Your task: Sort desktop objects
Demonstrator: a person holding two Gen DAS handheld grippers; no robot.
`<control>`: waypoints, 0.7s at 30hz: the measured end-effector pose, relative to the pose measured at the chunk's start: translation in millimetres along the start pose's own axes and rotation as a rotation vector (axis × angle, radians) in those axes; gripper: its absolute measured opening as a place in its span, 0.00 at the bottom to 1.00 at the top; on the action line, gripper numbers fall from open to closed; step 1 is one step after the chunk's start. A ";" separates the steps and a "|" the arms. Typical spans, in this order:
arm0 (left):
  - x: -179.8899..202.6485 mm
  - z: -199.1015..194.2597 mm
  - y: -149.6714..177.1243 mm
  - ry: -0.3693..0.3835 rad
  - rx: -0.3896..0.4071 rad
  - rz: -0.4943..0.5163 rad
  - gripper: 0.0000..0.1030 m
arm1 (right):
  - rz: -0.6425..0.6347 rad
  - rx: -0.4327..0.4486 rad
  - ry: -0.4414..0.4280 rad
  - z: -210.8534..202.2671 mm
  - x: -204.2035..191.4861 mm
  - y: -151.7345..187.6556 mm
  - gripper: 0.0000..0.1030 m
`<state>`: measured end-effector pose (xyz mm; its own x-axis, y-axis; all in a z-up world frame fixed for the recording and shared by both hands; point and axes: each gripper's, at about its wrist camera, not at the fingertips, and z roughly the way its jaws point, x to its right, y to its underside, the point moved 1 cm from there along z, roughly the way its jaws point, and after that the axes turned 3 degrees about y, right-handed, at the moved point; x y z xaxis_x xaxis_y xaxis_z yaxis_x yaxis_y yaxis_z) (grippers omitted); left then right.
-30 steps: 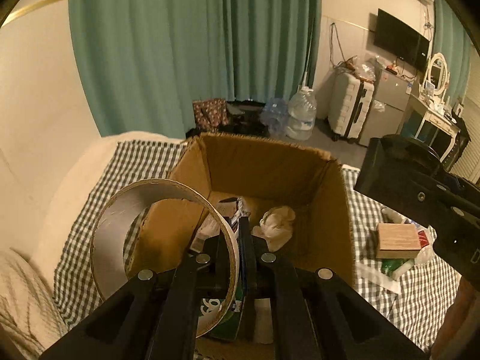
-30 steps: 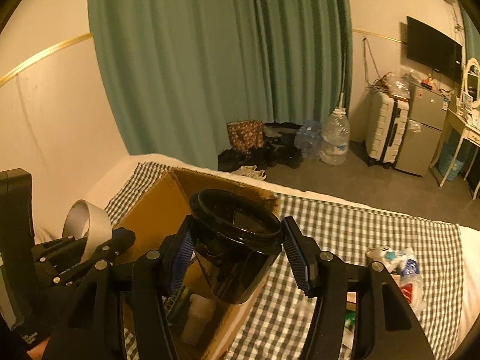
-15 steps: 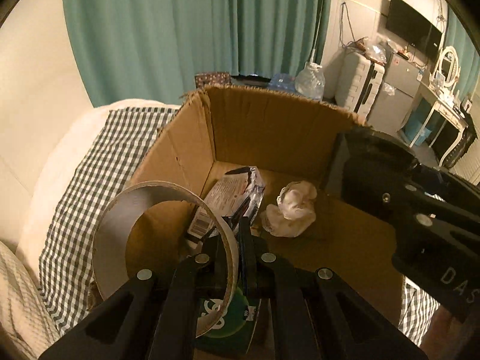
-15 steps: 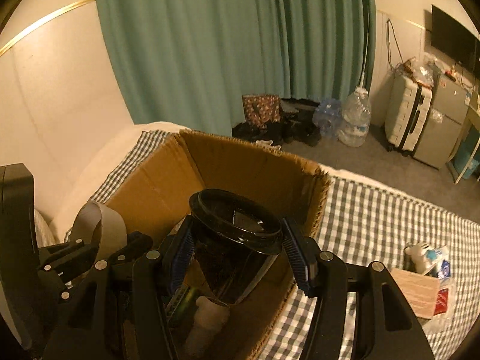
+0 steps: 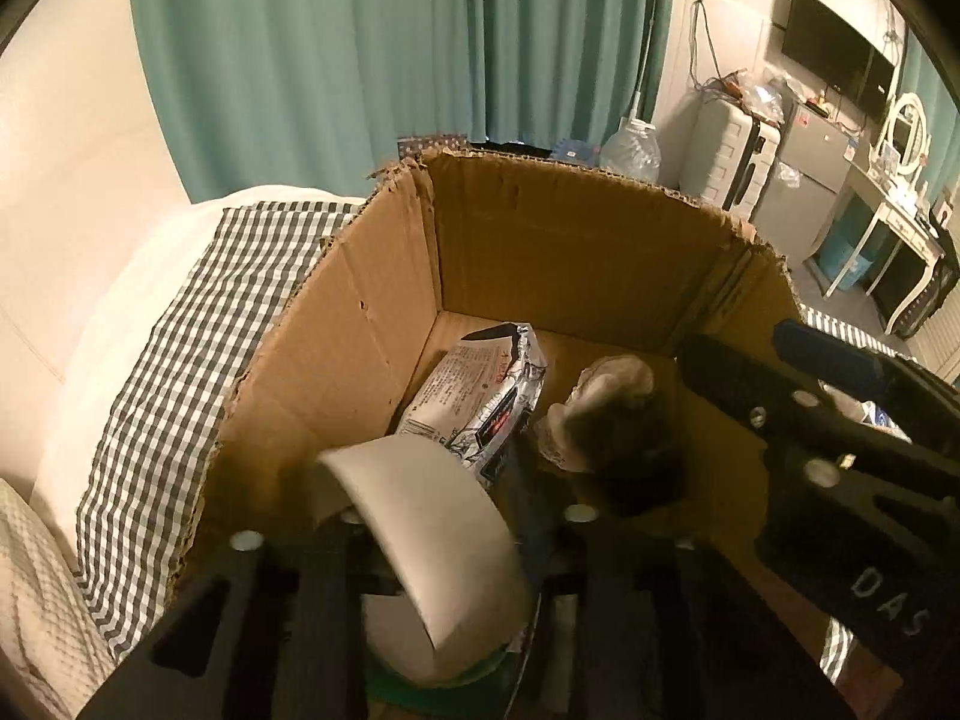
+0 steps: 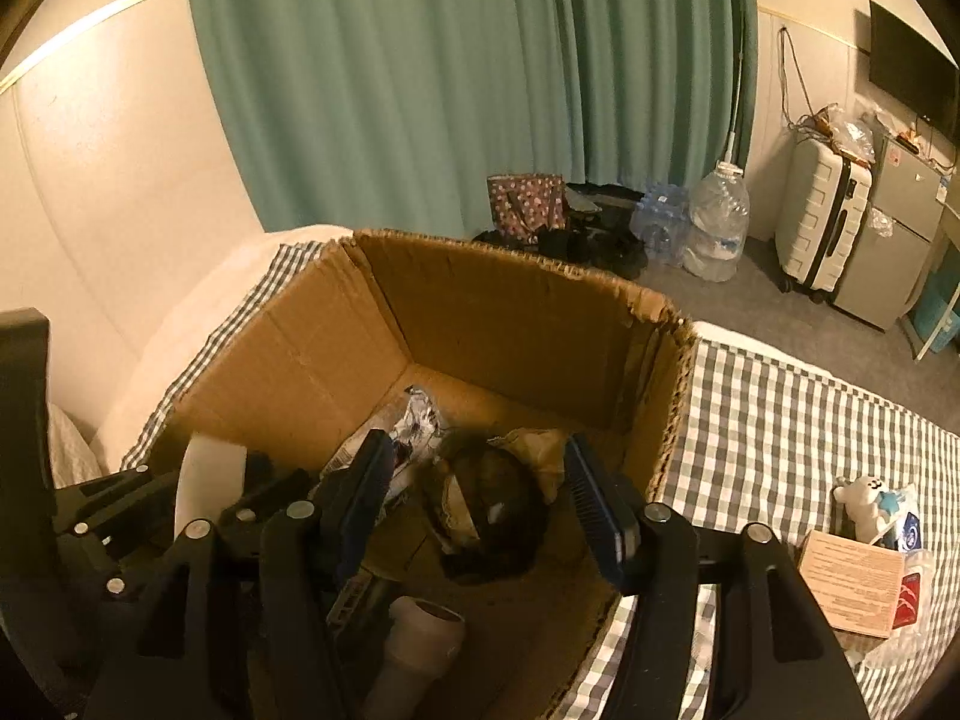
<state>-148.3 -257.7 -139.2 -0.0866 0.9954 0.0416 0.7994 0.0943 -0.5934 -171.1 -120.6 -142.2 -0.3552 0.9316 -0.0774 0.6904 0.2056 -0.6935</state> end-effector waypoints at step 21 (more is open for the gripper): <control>44.6 -116.3 -30.6 -0.012 0.199 0.074 0.55 | 0.089 0.167 0.064 -135.2 45.9 -27.6 0.61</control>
<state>-107.4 -214.1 -25.7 -0.0396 0.9991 -0.0169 0.6709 0.0141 -0.7414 -121.3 -42.9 -29.7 -0.2532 0.9620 -0.1020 0.6014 0.0739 -0.7955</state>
